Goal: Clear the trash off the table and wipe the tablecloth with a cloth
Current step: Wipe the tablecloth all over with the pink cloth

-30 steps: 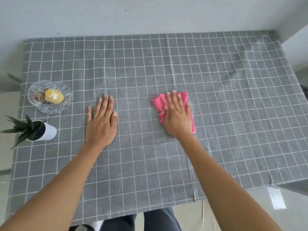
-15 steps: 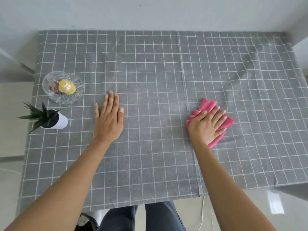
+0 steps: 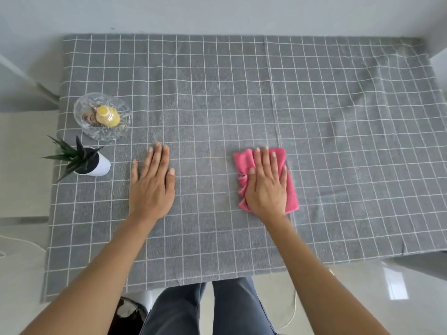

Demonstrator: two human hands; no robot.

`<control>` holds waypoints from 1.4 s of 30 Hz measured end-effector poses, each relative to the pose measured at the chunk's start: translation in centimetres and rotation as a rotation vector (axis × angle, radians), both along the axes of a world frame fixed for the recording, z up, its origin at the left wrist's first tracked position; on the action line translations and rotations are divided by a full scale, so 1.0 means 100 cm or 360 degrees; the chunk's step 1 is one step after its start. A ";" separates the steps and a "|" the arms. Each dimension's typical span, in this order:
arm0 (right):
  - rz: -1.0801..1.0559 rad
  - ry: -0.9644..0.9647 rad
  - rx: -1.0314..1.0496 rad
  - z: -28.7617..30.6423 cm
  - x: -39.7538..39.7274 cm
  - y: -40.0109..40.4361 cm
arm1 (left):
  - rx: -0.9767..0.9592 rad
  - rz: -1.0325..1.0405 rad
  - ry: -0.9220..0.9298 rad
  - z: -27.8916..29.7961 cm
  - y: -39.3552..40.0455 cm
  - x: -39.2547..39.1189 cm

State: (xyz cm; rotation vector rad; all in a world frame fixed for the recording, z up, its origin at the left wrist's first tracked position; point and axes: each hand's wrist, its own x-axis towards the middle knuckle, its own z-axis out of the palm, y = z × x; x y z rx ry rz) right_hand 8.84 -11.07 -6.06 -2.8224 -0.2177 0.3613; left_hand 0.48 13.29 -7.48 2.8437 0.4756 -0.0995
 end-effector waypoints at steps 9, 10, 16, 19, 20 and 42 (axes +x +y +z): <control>0.0453 0.0063 0.0097 0.005 -0.030 0.025 | 0.0019 -0.0019 -0.0014 -0.001 0.001 0.000; 0.0389 0.0051 0.0054 0.004 -0.022 0.014 | 0.0015 -0.0022 -0.0011 -0.001 0.001 0.000; -0.0194 -0.0037 -0.0053 -0.001 0.007 -0.052 | 0.0038 -0.0024 -0.0010 -0.003 0.004 -0.001; -0.0398 -0.0076 -0.0014 -0.001 0.006 -0.050 | 0.0021 -0.0032 -0.0005 -0.004 0.005 0.000; -0.0458 -0.0083 -0.0022 -0.001 0.004 -0.045 | -0.0009 -0.0043 -0.0009 -0.004 0.005 -0.001; 0.0559 0.0053 0.0155 0.002 -0.069 0.183 | -0.0011 0.0057 0.0003 0.000 0.050 -0.089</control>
